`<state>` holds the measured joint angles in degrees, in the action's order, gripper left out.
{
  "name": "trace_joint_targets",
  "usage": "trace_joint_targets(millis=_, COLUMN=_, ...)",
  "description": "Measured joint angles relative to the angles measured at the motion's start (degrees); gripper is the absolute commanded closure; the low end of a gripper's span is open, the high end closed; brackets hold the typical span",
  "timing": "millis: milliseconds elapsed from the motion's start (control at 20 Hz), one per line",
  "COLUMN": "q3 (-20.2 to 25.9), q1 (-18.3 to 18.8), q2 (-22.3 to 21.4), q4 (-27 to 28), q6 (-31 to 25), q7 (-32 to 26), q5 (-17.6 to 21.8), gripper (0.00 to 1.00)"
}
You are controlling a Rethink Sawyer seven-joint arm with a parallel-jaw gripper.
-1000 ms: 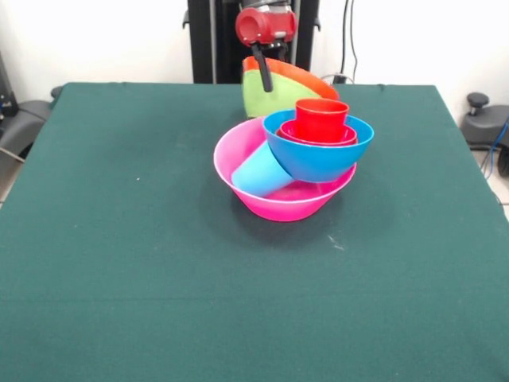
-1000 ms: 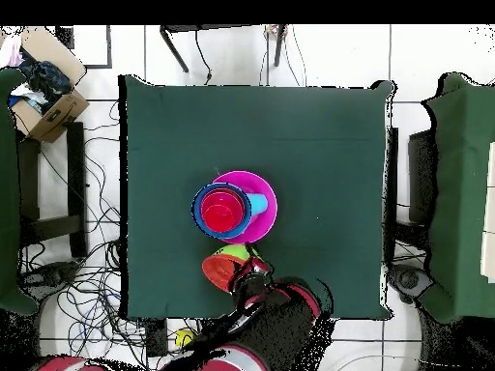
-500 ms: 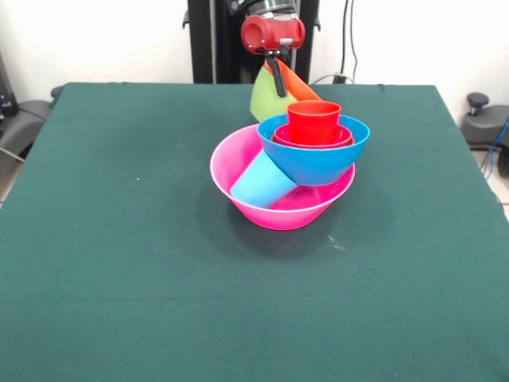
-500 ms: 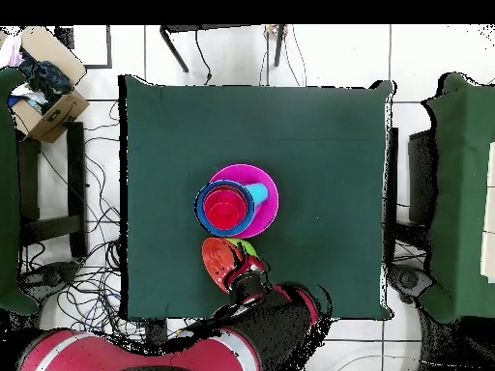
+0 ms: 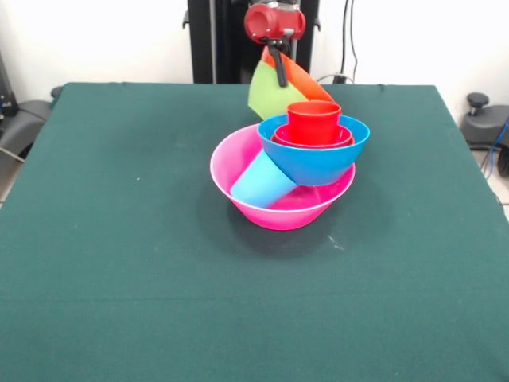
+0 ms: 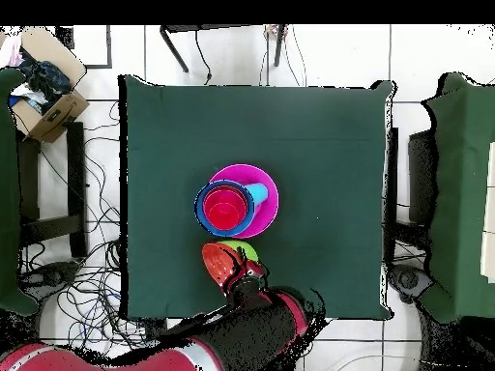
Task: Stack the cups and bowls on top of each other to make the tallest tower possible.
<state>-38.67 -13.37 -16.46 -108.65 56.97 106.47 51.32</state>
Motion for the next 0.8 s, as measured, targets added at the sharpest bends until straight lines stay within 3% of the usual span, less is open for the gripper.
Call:
trace_joint_targets(millis=400, q3=-4.2, q1=-5.2, q2=-3.7, q4=0.0, q6=0.0, q7=0.0, q5=13.5, gripper=1.0)
trace_joint_targets(millis=800, q3=-8.5, q1=-8.5, q2=-8.9, q4=0.1, q6=0.0, q7=1.9, q5=24.6, gripper=1.0)
